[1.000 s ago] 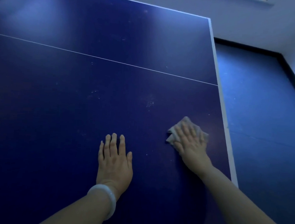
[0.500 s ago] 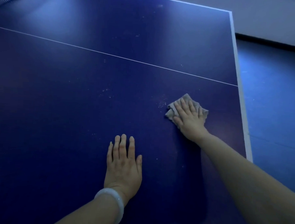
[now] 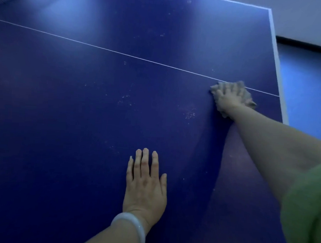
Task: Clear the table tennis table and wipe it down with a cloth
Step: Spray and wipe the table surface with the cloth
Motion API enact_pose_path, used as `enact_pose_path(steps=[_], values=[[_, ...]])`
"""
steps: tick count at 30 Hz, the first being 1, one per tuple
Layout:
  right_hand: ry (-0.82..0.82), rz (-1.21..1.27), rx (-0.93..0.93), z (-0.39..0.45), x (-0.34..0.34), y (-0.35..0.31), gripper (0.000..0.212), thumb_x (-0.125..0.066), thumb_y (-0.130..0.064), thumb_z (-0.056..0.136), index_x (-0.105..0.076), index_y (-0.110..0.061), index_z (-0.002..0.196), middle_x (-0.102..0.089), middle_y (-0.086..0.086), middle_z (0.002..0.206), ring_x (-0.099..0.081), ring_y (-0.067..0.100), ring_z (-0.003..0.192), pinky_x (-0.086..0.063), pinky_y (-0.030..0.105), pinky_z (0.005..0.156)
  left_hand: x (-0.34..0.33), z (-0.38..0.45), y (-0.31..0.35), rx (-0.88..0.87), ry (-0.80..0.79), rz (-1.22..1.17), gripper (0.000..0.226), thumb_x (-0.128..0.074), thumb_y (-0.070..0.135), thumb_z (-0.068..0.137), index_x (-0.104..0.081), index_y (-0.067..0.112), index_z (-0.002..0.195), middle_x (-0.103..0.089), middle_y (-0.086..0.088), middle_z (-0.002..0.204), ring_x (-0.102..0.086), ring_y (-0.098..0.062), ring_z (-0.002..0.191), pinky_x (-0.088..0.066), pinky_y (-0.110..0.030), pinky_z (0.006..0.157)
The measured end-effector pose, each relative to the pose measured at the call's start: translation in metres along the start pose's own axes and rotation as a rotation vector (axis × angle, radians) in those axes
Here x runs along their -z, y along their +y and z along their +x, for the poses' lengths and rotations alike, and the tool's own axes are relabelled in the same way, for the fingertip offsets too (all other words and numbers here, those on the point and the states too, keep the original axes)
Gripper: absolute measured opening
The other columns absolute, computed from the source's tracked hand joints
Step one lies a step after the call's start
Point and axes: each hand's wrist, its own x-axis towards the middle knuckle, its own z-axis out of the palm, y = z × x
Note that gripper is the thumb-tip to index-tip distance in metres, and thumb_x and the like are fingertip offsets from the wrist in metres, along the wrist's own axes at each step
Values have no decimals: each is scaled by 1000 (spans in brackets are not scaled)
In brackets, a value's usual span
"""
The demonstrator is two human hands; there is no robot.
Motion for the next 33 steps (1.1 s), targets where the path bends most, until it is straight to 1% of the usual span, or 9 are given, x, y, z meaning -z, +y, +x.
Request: enact_pose_path(steps=[6,10,14,18,20,23,25,30,33], values=[[-82,-110,524,-104,-48,-131,59,-19,-48,103,-1,-30,156,13,-1,163,16,27,149,13,59,113,0,-1,0,11,-23,42,70,-5,44,95,-26,10,151,-26,-17,157,-20,-32,147,-15,-50,120],[-93,-90,738,-151,-67,-99,58,-19,-52,102,-3,-36,155,10,-6,163,18,19,149,21,52,114,0,-2,1,5,-21,17,69,-7,44,95,-29,9,150,-27,-18,156,-21,-32,146,-17,-51,119],[45,-59,299,-123,-46,-1,60,-24,-56,100,-9,-37,155,7,-7,164,15,18,149,14,52,117,0,-3,1,3,-8,-19,68,-10,44,96,-32,9,149,-30,-17,155,-22,-32,146,-20,-51,119],[63,34,-234,-124,-34,32,62,-15,-57,100,0,-34,156,14,-2,163,16,26,149,9,66,112,-4,-2,-1,-11,-15,4,73,7,46,92,-9,12,154,-9,-14,161,0,-29,150,-1,-48,122],[76,39,-126,-146,-48,0,61,-16,-55,101,0,-32,156,14,0,163,16,29,149,10,66,112,-5,-2,-1,-9,1,12,73,11,46,91,-4,13,155,-4,-13,162,5,-29,150,3,-47,121],[79,-61,364,-195,-78,-39,60,-14,-55,100,1,-35,154,15,-5,162,21,23,148,23,57,112,-4,-2,-1,-7,25,18,68,2,46,96,-6,13,155,-6,-14,161,2,-29,150,0,-47,121],[50,-124,502,-206,-77,-22,61,-12,-57,99,1,-36,154,12,-6,163,22,17,147,24,52,113,-4,-1,-1,-10,37,-8,67,-6,46,96,-10,12,154,-9,-14,161,-1,-29,149,-3,-47,122],[114,-44,-3,-181,-44,99,59,-17,-60,98,0,-47,152,13,-14,162,16,19,149,14,63,112,-4,-2,0,-4,34,-36,66,-8,45,97,-12,13,154,-10,-14,161,-2,-29,150,-1,-46,122],[131,59,-264,-200,-44,118,61,-19,-58,98,-4,-40,155,9,-11,163,12,23,150,6,66,113,-6,-2,0,-3,37,-17,68,-5,47,95,-7,14,154,-6,-13,161,2,-28,150,0,-46,122]])
